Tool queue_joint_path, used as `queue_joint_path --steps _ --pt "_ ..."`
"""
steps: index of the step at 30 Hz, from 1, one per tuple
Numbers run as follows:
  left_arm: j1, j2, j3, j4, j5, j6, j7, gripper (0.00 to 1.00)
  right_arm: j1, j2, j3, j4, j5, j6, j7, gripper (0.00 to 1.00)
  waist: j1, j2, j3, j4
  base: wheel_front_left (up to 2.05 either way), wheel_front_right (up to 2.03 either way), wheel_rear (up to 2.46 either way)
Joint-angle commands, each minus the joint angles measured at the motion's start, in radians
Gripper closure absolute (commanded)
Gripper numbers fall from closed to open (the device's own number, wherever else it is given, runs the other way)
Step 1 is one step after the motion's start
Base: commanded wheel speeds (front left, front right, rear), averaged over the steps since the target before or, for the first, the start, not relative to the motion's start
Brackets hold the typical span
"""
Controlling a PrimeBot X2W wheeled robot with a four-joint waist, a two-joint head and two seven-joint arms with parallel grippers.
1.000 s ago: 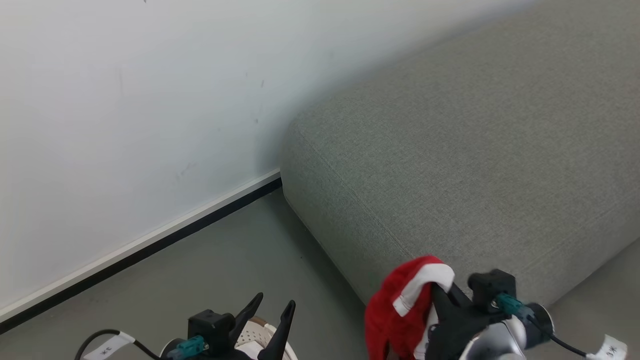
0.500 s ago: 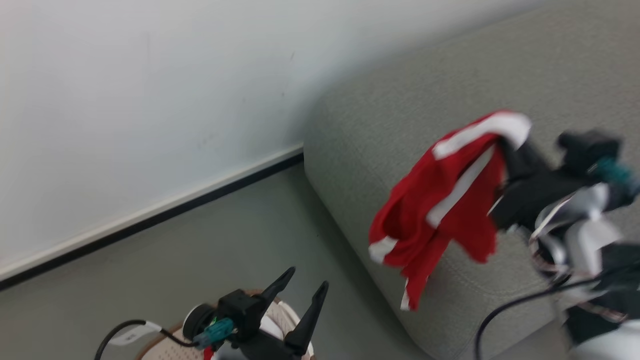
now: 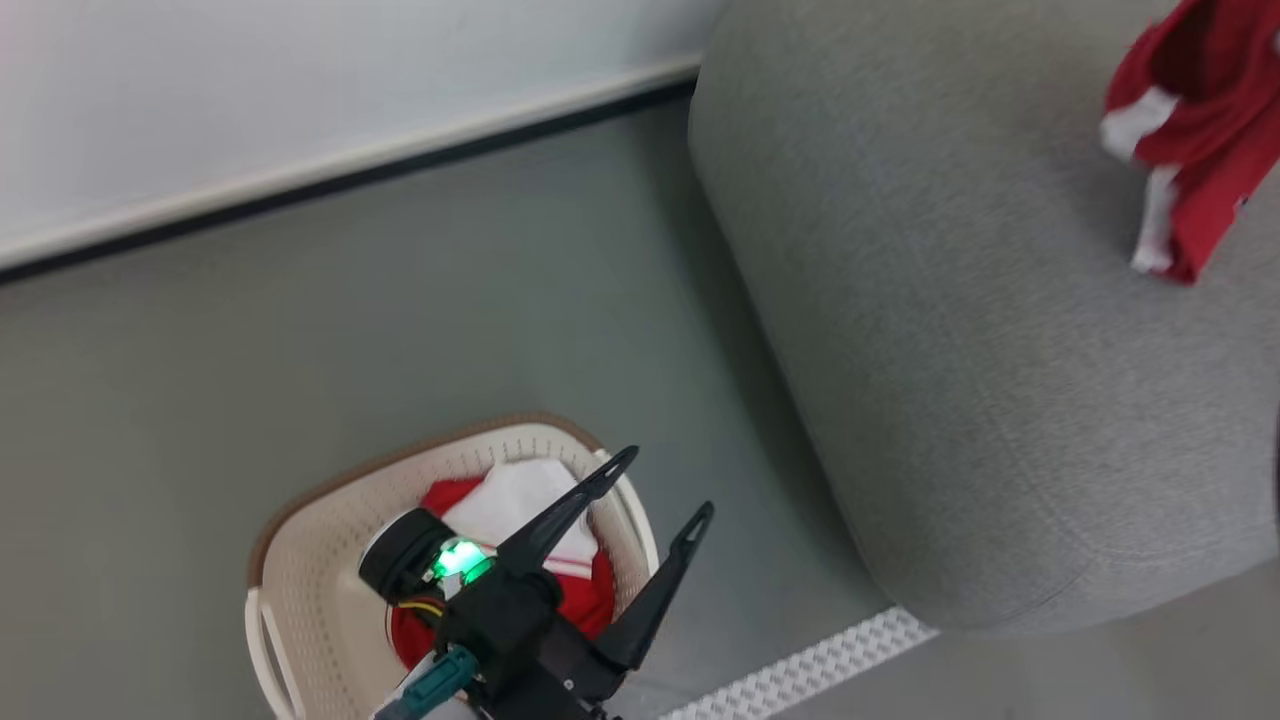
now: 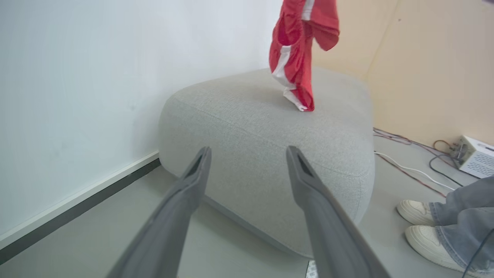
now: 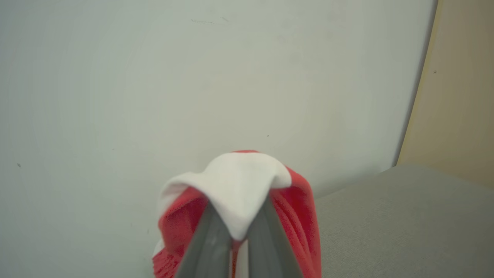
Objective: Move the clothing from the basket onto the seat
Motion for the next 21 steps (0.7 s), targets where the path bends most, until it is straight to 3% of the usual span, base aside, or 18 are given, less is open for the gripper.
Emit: queue_joint_path --steps 1,9,14,15,16,17,21 --pt "-0.021 0.009 -0.004 -0.043 0.019 0.003 -0.002 0.0 -0.043 -0.028 -0.016 0.015 -0.031 0.0 0.001 1.0 -0.0004 -0.0003 0.214 0.101 0.0 0.0 0.0" --pt "-0.024 0.021 -0.022 -0.15 0.075 -0.02 -0.014 0.0 -0.101 -0.076 -0.142 0.137 -0.123 0.0 -0.029 1.0 -0.0004 -0.0003 0.31 0.113 0.0 0.0 0.0" --pt "-0.024 0.018 -0.019 -0.149 0.086 -0.024 -0.018 0.0 -0.034 -0.031 -0.242 0.267 -0.18 0.0 -0.051 1.0 -0.0004 -0.0003 0.33 0.112 0.0 0.0 0.0" --pt "-0.027 0.017 -0.017 -0.147 0.084 -0.027 -0.019 0.0 -0.026 -0.027 -0.264 0.29 -0.2 0.0 -0.058 0.94 -0.0004 -0.0003 0.33 0.113 0.0 0.0 0.0" --pt "-0.031 0.017 -0.014 -0.146 0.084 -0.031 -0.019 0.0 -0.016 -0.02 -0.282 0.312 -0.222 0.0 -0.063 0.52 -0.0004 -0.0003 0.329 0.114 0.0 0.0 0.0" --pt "-0.035 0.018 -0.011 -0.143 0.083 -0.03 -0.02 0.0 -0.006 -0.008 -0.3 0.339 -0.239 0.0 -0.061 0.0 -0.0004 -0.0003 0.327 0.114 0.0 0.0 0.0" --pt "-0.037 0.023 -0.005 -0.126 0.074 -0.039 -0.019 0.0 0.01 0.041 -0.352 0.409 -0.284 0.0 -0.08 0.0 -0.0004 -0.0003 0.306 0.111 0.0 0.0 0.0"
